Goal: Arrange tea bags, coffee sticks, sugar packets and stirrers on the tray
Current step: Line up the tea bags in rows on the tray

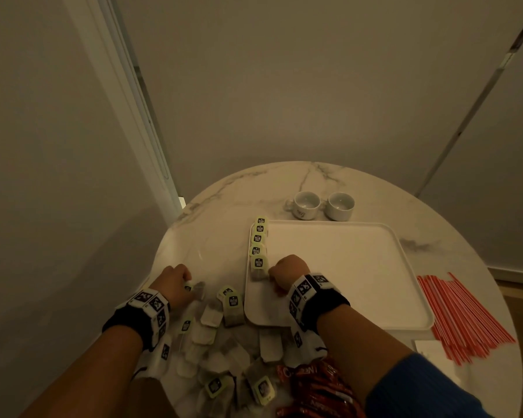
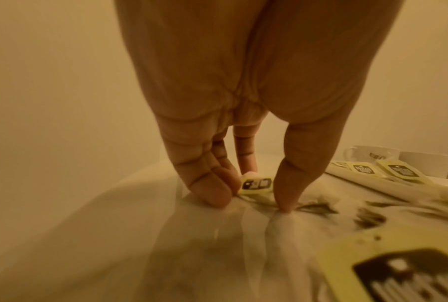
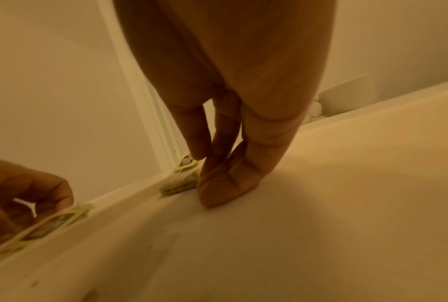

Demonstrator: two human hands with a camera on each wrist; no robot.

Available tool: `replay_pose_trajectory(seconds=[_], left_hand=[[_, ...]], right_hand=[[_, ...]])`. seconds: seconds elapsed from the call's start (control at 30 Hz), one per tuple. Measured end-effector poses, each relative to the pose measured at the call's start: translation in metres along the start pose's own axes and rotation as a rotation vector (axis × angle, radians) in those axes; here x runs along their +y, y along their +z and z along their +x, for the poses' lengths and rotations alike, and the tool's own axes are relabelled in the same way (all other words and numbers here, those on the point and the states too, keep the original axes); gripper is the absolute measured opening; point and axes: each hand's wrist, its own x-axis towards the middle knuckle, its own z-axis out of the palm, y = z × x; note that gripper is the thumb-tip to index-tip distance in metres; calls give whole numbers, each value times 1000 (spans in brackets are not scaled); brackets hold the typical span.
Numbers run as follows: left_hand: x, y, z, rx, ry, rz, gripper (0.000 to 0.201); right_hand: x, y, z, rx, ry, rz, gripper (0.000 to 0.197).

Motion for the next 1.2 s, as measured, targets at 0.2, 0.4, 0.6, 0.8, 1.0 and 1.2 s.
replay_pose_trajectory(seconds=[0.2,0.4,0.6,0.8,1.0,1.2], left_hand=[[9,-8,1,49,-11,-24,33],[17,-11,-1,76,10,-56,26],[26,-6,-5,86,18,-121,19],[31,-11,-10,141,30,-285,14],[57,-18,-28,180,231,-602,17],[81,-23,-43,143,358,-841,18]], right_hand=[[-5,-7,-8,-63,-16,-76,18],[-4,-12,-11,-119,-60,-103,14],[-4,-19,-15,-64,-70,-93,10],[-19,-24,-39,-36,-222,64,17],[-40,-8,-66,-296,-303,224,11],[-42,-3,-79,-387,-267,623,31]])
